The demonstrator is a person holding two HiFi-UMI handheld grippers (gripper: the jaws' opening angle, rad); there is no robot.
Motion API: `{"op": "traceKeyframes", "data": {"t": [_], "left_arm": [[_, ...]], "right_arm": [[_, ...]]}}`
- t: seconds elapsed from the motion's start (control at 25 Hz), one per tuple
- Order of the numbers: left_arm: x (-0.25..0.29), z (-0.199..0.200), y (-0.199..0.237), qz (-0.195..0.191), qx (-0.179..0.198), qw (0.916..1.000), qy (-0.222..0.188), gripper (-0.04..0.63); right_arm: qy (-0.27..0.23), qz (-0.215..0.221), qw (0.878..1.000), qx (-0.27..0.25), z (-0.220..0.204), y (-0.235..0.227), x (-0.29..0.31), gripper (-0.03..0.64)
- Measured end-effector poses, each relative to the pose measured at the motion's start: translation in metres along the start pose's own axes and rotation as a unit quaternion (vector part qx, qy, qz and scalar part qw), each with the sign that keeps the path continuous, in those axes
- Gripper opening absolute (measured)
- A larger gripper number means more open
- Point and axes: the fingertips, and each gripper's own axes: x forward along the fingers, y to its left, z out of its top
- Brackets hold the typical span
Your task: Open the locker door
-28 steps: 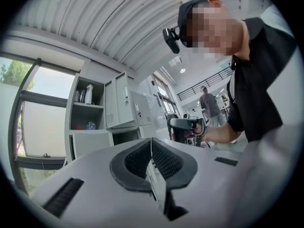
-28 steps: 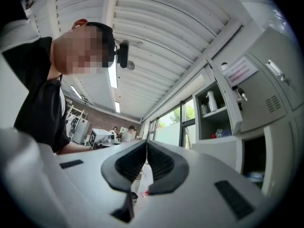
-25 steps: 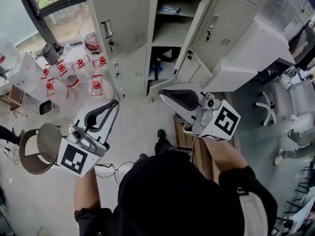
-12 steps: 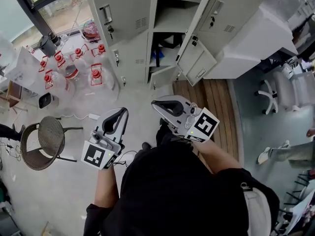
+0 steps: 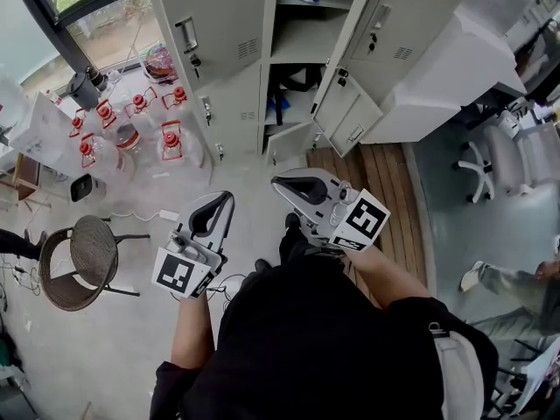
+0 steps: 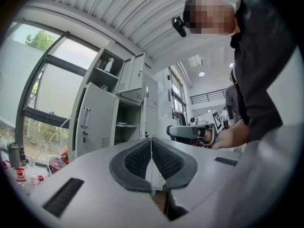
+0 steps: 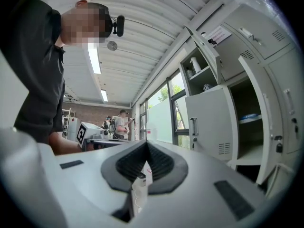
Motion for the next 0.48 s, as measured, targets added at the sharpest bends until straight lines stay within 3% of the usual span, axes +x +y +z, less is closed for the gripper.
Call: {"op": "traceKeyframes", "data": {"t": [0.48], "left_arm": [[0.003,-0.009,-0.012,-0.021,0.003,0.9997,0.01,0.018]], "right_arm": [[-0.009,0.001,1.0,0.018,-0.004,0.003,-0.004,0.009]]}}
